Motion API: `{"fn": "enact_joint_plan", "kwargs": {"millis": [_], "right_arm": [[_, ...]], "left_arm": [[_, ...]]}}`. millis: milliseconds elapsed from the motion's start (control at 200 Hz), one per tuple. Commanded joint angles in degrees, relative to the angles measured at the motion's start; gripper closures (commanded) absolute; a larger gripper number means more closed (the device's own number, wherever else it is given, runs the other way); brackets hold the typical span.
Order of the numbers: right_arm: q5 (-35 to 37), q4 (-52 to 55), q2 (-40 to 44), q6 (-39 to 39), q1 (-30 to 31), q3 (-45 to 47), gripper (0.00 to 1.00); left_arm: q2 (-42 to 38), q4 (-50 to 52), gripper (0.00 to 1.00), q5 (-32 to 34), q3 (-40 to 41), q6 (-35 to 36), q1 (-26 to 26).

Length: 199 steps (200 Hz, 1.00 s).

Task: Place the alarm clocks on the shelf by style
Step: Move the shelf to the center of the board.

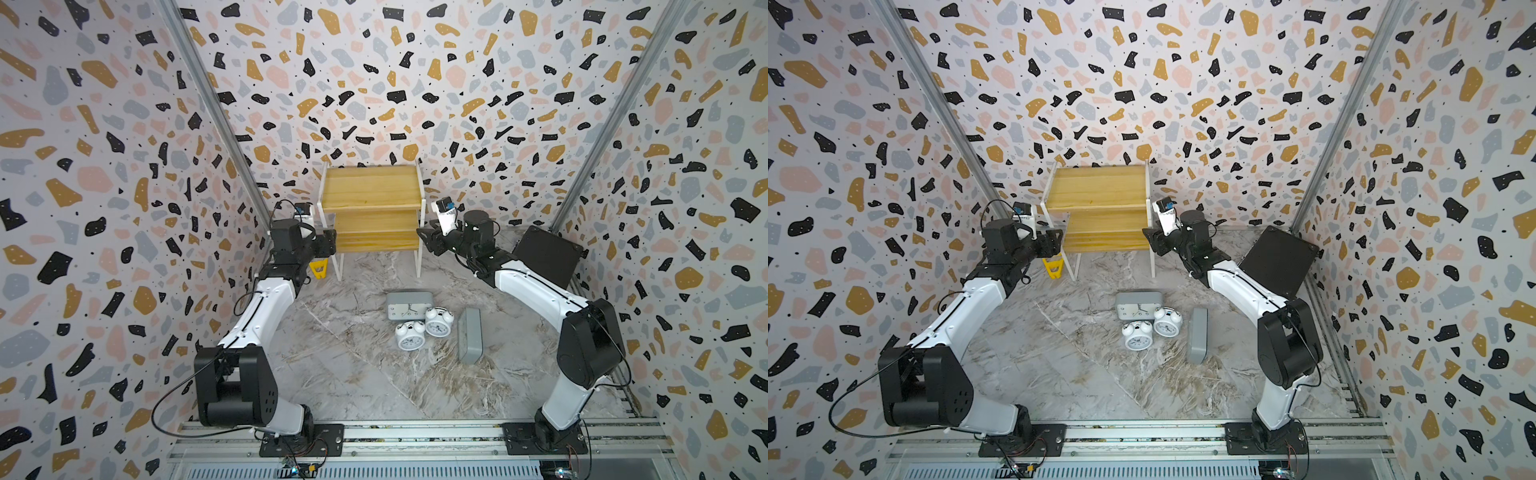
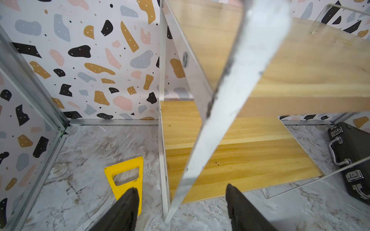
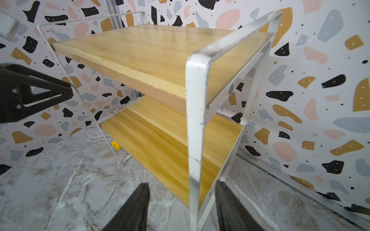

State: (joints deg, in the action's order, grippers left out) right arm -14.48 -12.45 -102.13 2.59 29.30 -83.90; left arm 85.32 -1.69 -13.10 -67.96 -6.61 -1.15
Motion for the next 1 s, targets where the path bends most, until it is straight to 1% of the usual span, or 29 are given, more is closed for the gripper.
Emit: {"fn": "enact_joint_plan", "kwargs": {"millis": [0, 50, 150, 235, 275, 330, 375, 420, 481, 536, 566, 606, 636, 681, 776, 851, 991], "right_arm": [[2.6, -0.7, -1.2, 0.6, 0.4, -4.0, 0.48], [3.0, -0.3, -2.0, 0.9, 0.5, -5.1, 0.49], [3.4, -0.6, -3.1, 1.2, 0.7, -6.1, 0.54], [4.0, -1.1, -3.7, 1.3, 0.7, -6.3, 0.62], [4.3, -1.4, -3.9, 1.3, 0.8, -6.4, 0.67], [4.3, -1.6, -4.1, 1.1, 0.8, -6.5, 0.72], [4.3, -1.8, -4.3, 1.1, 0.8, -6.6, 0.76], [4.3, -1.8, -4.5, 1.0, 0.8, -6.7, 0.81], [4.4, -2.2, -4.5, 0.8, 0.8, -6.7, 0.86], [4.4, -2.5, -4.6, 0.5, 0.8, -6.8, 0.91], [4.5, -2.5, -4.6, 0.3, 0.8, -6.8, 0.93], [4.6, -2.6, -4.4, 0.1, 0.8, -6.7, 0.96], [4.8, -2.3, -4.2, 0.0, 0.8, -6.6, 0.97], [5.1, -2.2, -3.8, -0.4, 0.8, -6.2, 0.99], [6.4, -3.1, -2.1, -1.7, 0.7, -4.1, 1.0], [8.0, -3.6, -0.5, -2.7, 0.6, -2.4, 1.0], [8.4, -2.5, 2.7, -3.8, -0.4, 0.5, 1.0]], "left_arm": [[1.8, -0.5, 0.31, -2.3, -3.5, 0.6, -0.7], [2.6, -0.8, 0.34, -3.1, -4.4, 0.7, -0.9], [4.5, -0.2, 0.41, -5.2, -6.6, 0.8, -1.1], [5.4, 0.0, 0.46, -6.0, -7.6, 0.8, -1.2], [5.5, -0.4, 0.51, -6.8, -7.7, 1.0, -1.2], [5.7, -0.7, 0.54, -7.3, -7.7, 1.2, -1.2], [5.8, -0.9, 0.6, -8.2, -7.7, 1.5, -1.2], [5.9, -1.0, 0.62, -8.5, -7.8, 1.4, -1.2], [6.0, -1.3, 0.66, -9.8, -7.7, 1.6, -1.2], [6.1, -1.5, 0.69, -10.8, -7.6, 1.7, -1.2], [6.1, -1.6, 0.73, -11.7, -7.6, 1.8, -1.2], [6.2, -1.7, 0.76, -12.7, -7.5, 2.0, -1.2], [6.2, -1.7, 0.78, -13.3, -7.5, 2.0, -1.2], [6.1, -1.4, 0.84, -14.4, -7.6, 2.0, -1.2], [5.5, 0.2, 0.9, -17.1, -7.9, 1.5, -1.2], [4.8, 0.9, 0.9, -19.1, -7.5, 0.1, -1.1], [2.9, -0.2, 0.91, -22.1, -4.9, -3.4, -1.0]]}}
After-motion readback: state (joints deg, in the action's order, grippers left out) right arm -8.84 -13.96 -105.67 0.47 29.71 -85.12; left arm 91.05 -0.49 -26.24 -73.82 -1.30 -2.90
